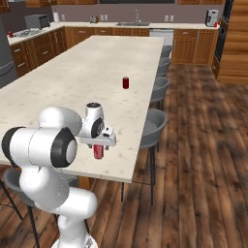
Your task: Four empty soda cans are scattered around the kitchen. Gather all the cans and cluster them next to the stove for recycling.
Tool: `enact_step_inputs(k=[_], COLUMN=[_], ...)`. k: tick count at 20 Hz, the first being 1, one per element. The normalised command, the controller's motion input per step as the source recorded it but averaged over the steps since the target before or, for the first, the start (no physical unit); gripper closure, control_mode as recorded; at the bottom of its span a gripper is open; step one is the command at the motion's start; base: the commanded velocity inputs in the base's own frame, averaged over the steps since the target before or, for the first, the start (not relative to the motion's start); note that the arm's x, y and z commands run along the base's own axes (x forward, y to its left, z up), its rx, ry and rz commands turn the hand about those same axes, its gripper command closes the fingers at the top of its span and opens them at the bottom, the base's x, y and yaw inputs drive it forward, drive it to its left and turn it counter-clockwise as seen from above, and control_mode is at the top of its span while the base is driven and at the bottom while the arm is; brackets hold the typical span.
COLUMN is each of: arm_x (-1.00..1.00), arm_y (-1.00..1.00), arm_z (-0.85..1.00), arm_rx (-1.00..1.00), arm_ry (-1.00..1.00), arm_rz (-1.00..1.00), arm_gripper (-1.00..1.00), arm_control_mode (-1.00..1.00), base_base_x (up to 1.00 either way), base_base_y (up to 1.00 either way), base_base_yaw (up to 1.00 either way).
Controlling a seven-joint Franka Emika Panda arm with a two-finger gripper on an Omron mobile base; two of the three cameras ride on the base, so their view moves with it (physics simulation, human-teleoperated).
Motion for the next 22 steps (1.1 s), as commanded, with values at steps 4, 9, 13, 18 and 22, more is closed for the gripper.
enact_step_inputs(k=[4, 9, 13, 18, 22], arm_x=[0.00, 0.00, 0.00, 0.00, 0.00], arm_y=[0.00, 0.00, 0.06, 0.00, 0.00], arm_z=[0.00, -0.01, -0.06, 0.00, 0.00], arm_rx=[0.00, 0.00, 0.00, 0.00, 0.00], arm_ry=[0.04, 0.04, 0.04, 0.02, 0.00], arm_rz=[0.00, 0.00, 0.00, 0.00, 0.00], arm_gripper=[-1.00, -1.00, 1.00, 1.00, 1.00], arm_control_mode=[-1.00, -1.00, -1.00, -1.00, -1.00], base_base_x=[0.00, 0.00, 0.00, 0.00, 0.00], base_base_y=[0.00, 0.00, 0.00, 0.00, 0.00], base_base_yaw=[0.00, 0.00, 0.00, 0.00, 0.00])
